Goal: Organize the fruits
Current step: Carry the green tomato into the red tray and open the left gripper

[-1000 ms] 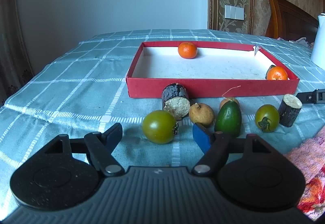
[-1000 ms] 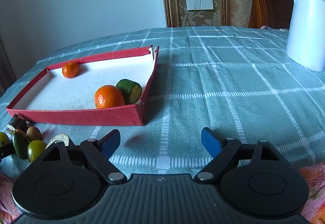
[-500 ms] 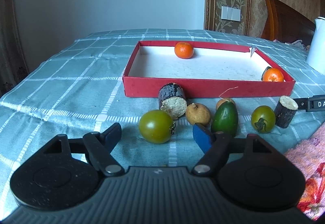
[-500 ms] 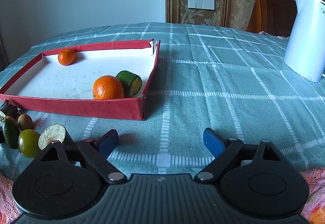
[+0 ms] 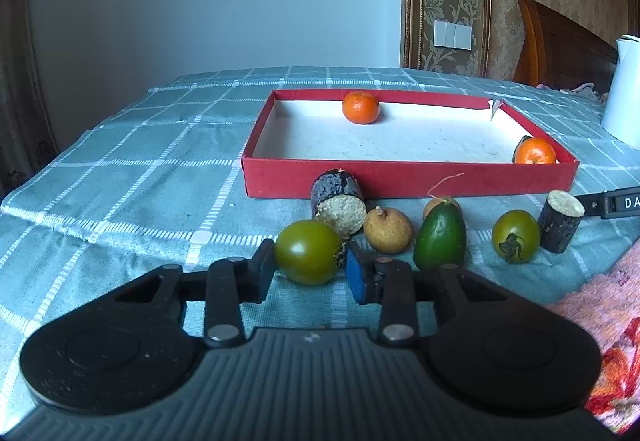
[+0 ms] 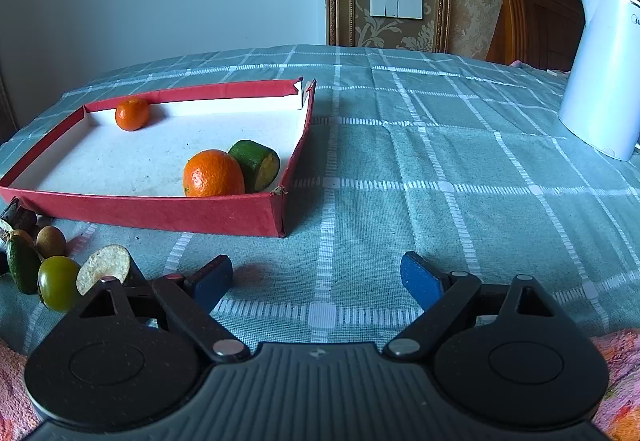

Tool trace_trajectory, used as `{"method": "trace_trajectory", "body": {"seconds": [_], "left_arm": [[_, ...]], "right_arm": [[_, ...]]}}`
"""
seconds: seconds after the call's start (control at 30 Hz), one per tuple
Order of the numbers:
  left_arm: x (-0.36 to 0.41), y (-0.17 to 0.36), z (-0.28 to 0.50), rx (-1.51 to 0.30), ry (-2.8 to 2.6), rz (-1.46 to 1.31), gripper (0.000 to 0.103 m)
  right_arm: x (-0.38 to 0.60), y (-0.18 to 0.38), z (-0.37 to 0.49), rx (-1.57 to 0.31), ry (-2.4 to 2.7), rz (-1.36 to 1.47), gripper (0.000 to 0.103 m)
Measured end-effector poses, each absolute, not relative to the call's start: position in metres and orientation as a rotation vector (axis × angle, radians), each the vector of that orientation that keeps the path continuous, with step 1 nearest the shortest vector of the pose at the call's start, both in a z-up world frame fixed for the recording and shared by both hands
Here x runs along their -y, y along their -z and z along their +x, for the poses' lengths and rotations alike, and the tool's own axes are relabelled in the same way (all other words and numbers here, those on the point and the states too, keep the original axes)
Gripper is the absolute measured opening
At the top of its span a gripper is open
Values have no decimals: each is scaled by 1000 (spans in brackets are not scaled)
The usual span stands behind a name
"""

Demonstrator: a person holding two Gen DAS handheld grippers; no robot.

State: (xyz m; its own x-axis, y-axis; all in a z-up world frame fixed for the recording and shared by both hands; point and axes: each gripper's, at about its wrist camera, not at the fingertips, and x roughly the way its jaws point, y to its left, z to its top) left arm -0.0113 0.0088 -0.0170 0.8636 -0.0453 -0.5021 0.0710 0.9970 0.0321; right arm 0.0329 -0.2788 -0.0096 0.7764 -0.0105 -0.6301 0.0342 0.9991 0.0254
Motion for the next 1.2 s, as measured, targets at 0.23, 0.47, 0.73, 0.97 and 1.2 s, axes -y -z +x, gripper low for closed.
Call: {"method": "trace_trajectory", "body": {"seconds": [0.23,0.47,0.73,0.97,1.2], "left_arm": [[-4,4,-14,-496,56,68,32],[12,-34,13,-410,60,131,32],[30,-31,85,-483,62,133,32],[28,-4,121,-611,16,127,36],[27,-1,120,-603,-9,139,66]], "right_arm": [[279,9,33,-683,20,36,93],[280,9,34,-684,5,46,96],[283,9,33,-677,-10,72,98],[288,9,32,-671,-27,97,100],[290,8,31,-663,-36,120,100]]}}
